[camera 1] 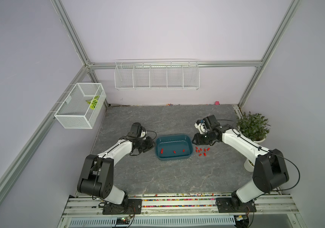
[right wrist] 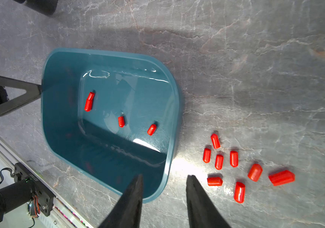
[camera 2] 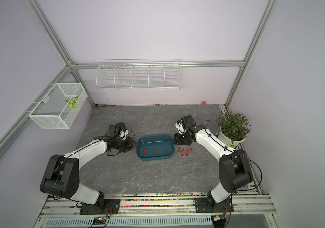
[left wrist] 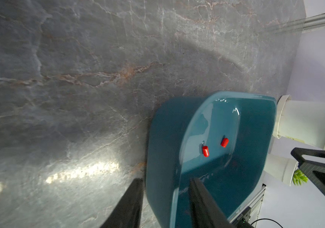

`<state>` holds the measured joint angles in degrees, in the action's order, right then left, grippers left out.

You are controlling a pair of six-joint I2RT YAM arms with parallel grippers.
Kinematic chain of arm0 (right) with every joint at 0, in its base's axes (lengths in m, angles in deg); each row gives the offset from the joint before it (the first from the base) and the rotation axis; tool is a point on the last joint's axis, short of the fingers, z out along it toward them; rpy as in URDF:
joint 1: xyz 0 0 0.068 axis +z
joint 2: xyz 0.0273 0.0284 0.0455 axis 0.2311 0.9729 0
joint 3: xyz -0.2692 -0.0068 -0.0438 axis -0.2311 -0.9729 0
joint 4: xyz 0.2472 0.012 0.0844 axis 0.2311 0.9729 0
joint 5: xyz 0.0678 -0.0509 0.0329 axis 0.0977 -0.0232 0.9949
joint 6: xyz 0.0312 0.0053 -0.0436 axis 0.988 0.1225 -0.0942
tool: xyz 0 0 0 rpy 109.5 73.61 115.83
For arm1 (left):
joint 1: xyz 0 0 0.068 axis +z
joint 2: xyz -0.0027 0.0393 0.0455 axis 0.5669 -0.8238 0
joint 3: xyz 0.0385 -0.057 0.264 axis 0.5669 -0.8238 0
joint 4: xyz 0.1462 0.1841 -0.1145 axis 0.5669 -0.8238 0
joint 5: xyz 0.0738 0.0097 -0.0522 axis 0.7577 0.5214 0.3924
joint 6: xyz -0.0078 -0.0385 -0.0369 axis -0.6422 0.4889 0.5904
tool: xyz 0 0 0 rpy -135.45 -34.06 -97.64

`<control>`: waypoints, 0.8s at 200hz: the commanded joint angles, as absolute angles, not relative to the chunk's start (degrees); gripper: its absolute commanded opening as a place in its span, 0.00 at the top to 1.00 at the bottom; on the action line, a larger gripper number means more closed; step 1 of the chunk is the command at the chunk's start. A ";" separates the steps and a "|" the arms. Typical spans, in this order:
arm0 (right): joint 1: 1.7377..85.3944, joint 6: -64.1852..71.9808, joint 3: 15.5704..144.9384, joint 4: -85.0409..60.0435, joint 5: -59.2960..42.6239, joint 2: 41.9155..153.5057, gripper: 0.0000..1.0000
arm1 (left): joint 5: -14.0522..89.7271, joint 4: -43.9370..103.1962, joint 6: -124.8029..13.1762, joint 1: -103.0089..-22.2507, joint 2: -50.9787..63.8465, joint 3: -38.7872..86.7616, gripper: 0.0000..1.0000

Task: Take the screw protection sleeves out of the storage box
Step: Adjust the storage box at the center of the board.

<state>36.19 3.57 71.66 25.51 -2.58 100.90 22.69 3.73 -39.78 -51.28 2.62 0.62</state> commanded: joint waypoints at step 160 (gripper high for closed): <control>37.14 0.41 72.85 30.03 -5.92 100.07 0.64 | 39.64 -7.91 -42.95 -62.25 -4.07 13.65 0.73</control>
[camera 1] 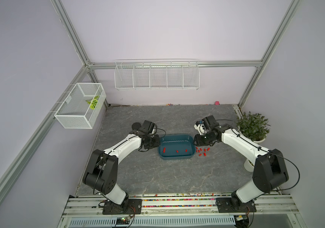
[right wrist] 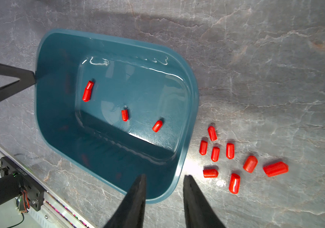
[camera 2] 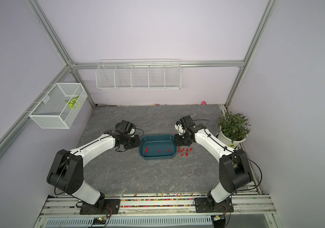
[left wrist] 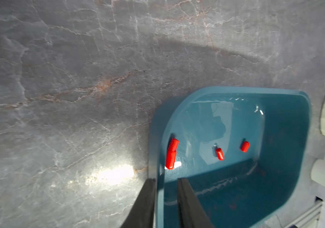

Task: Take the screw protection sleeves out of the storage box
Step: Adjust the storage box at the center of the board.

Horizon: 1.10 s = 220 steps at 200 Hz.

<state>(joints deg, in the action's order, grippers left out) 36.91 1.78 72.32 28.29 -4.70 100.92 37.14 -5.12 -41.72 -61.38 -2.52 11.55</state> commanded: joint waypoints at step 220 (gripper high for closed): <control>37.13 0.09 73.48 31.56 -5.66 98.42 0.67 | 55.87 -17.89 -49.46 -65.03 -5.47 22.55 0.94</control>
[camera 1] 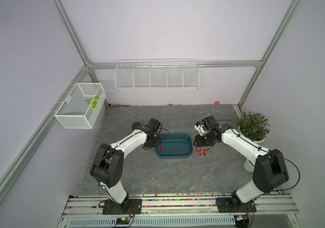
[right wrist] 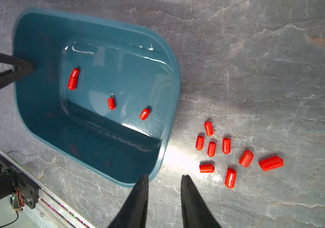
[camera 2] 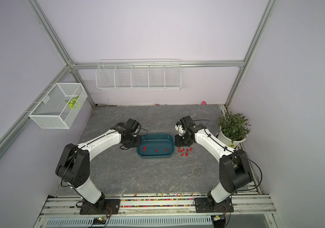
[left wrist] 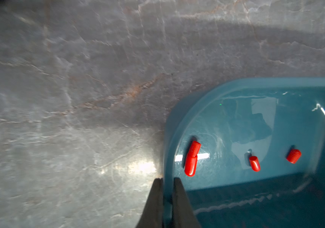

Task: Take the screw protection sleeves out of the storage box
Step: Adjust the storage box at the center of the board.

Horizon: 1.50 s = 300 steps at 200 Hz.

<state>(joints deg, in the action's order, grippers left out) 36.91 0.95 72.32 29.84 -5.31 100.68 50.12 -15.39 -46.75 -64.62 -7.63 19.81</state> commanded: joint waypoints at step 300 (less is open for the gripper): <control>51.51 3.35 98.59 41.98 -24.11 121.13 0.66 | 56.31 -12.79 -49.00 -66.08 -2.50 17.93 0.93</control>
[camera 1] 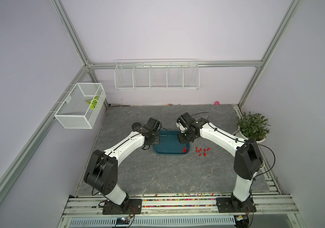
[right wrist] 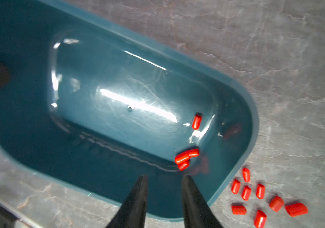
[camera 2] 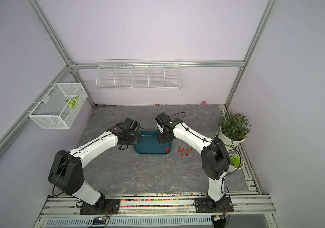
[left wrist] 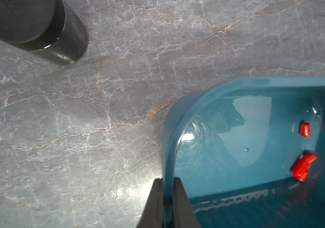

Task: Take the screw protection sleeves out of the storage box
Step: Adjust the storage box at the center of the board.

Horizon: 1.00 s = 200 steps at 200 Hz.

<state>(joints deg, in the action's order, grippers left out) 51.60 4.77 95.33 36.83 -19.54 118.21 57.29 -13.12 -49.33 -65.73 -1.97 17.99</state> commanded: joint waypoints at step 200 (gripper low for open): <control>51.51 3.21 109.69 53.22 -32.90 133.40 0.66 | 49.88 -13.09 -47.14 -66.13 -4.33 17.53 0.54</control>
